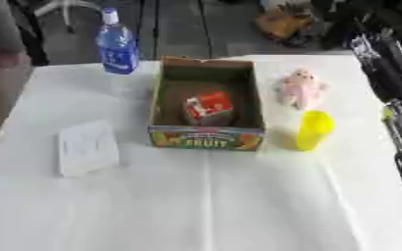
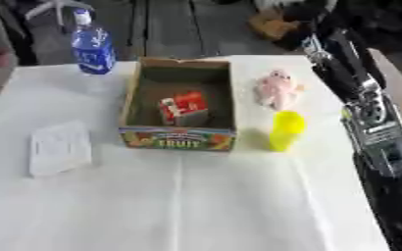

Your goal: Pick up objects on the table and place them in the box.

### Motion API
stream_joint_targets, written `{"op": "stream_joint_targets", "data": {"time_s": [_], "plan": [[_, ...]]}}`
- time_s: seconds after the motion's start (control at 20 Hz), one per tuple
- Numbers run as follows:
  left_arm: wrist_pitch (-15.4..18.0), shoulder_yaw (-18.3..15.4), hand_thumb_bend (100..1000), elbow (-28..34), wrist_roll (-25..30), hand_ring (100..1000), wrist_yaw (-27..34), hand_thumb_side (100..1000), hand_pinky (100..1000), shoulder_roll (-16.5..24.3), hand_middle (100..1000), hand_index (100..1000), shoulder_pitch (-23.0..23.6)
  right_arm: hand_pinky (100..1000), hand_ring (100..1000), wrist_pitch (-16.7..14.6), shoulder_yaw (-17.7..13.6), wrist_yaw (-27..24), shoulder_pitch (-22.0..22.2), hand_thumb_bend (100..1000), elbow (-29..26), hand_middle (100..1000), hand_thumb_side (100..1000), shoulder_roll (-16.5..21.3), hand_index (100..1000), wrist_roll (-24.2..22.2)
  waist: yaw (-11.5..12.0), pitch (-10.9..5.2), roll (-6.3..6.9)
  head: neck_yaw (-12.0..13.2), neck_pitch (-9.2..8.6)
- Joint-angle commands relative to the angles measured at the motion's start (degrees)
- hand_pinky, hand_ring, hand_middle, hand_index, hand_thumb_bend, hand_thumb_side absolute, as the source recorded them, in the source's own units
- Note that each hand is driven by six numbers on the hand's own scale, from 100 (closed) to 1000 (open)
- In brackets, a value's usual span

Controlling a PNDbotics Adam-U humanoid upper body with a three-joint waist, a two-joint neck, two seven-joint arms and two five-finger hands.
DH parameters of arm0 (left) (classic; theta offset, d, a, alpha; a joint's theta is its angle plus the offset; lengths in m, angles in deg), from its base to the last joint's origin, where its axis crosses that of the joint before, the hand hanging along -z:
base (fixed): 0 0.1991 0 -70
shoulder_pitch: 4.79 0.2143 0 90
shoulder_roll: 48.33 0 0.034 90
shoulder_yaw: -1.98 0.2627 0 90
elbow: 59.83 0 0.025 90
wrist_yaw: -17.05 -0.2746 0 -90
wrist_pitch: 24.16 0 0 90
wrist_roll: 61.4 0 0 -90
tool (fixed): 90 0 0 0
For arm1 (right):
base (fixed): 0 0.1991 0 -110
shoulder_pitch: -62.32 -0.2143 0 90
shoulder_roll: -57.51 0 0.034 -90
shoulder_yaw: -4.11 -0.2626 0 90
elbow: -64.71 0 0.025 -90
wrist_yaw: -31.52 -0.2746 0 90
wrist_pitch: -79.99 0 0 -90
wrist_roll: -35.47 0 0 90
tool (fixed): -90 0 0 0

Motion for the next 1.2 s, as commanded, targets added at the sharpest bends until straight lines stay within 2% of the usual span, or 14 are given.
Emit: {"op": "stream_joint_targets", "data": {"time_s": [0.05,0.3,0.65,0.95,1.1,1.2], "plan": [[0.0,-0.5,533,1.0,0.1,706,-0.3,925,669,0.6,746,821,-0.6,662,666,-0.3,-1.2,5.3,-1.1,100,1.2,785,733,3.5,915,0.6,0.0,-0.98,-0.01,-0.2,-0.40],[0.0,-0.4,533,1.0,0.2,706,-0.3,925,669,0.6,746,821,-0.5,677,682,-2.0,-1.2,14.4,-1.4,100,4.0,800,689,5.3,918,0.2,0.0,-1.21,-0.14,-0.6,-0.34],[0.0,-0.3,535,0.9,0.3,706,-0.4,925,669,0.6,746,821,-0.4,700,710,-5.2,-0.1,20.3,-1.6,100,8.4,820,701,6.6,919,-2.4,0.1,-1.51,-0.31,-1.2,-0.25],[-0.1,-0.3,535,0.9,0.3,706,-0.4,925,669,0.6,746,821,-0.4,753,777,-7.7,0.3,27.8,-2.3,100,11.9,846,682,7.3,921,-4.2,0.2,-1.66,-0.31,-1.9,-0.43],[-0.1,-0.3,535,0.9,0.4,706,-0.4,925,670,0.6,746,821,-0.3,832,857,-8.3,0.3,32.5,-2.3,118,13.0,873,682,7.3,927,-4.0,0.2,-1.71,-0.31,-2.3,-0.48],[-0.1,-0.3,535,0.9,0.4,706,-0.4,925,669,0.6,746,821,-0.3,856,877,-8.7,0.4,35.7,-2.3,139,13.7,882,684,7.3,929,-3.5,0.2,-1.75,-0.32,-2.5,-0.50]]}}
